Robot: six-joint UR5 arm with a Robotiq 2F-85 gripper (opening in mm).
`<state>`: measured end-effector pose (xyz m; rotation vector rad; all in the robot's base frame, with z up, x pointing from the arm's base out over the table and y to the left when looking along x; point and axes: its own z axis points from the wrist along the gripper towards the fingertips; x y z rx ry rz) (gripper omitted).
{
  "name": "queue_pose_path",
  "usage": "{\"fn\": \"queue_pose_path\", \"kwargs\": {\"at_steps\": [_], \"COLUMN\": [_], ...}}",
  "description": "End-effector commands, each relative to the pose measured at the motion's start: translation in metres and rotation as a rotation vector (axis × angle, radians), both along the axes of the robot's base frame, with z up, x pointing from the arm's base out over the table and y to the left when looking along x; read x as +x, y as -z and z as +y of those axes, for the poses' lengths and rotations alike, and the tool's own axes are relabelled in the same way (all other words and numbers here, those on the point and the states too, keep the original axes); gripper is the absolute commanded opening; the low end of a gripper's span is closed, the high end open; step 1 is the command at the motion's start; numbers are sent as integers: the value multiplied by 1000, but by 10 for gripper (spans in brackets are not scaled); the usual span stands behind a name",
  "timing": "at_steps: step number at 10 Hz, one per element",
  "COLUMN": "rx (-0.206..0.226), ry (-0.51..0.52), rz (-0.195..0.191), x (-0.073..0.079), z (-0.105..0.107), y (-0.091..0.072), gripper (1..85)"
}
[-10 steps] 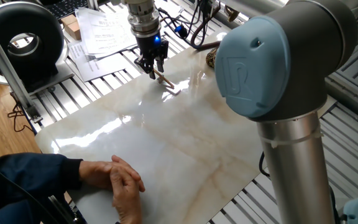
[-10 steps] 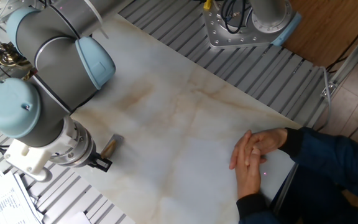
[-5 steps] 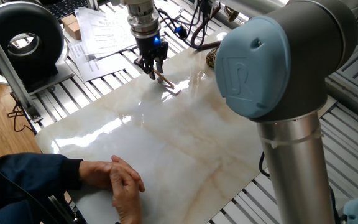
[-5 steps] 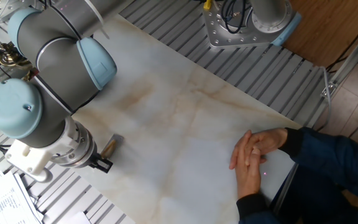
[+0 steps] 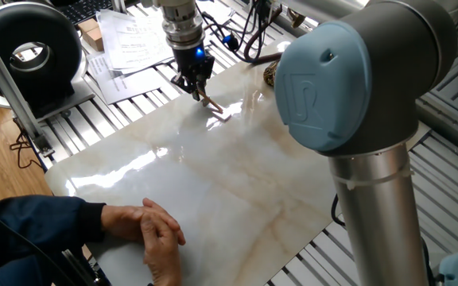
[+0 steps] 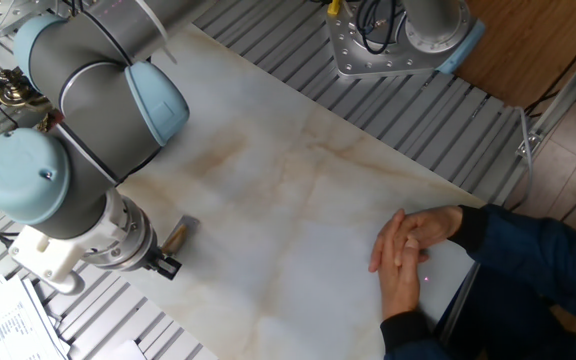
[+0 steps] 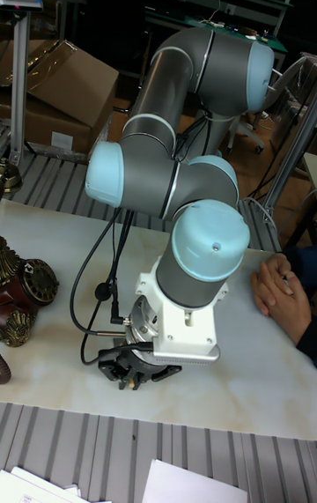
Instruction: Dial a number on an old rotary phone
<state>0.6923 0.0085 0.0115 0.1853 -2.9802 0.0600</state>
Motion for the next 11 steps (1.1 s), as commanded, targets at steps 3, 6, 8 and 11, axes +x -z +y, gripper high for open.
{"fn": "queue_pose_path", "kwargs": {"at_steps": [3,6,8,11], "rx": [7,-20,-2,-86], "ry": [36,13,-31,-186], "rz": [-2,33,42,-32], "x": [1,-3,4,43], "z": [4,1,11,-4], "y": [0,-5,-17,-46], "gripper": [93,20,20,20]}}
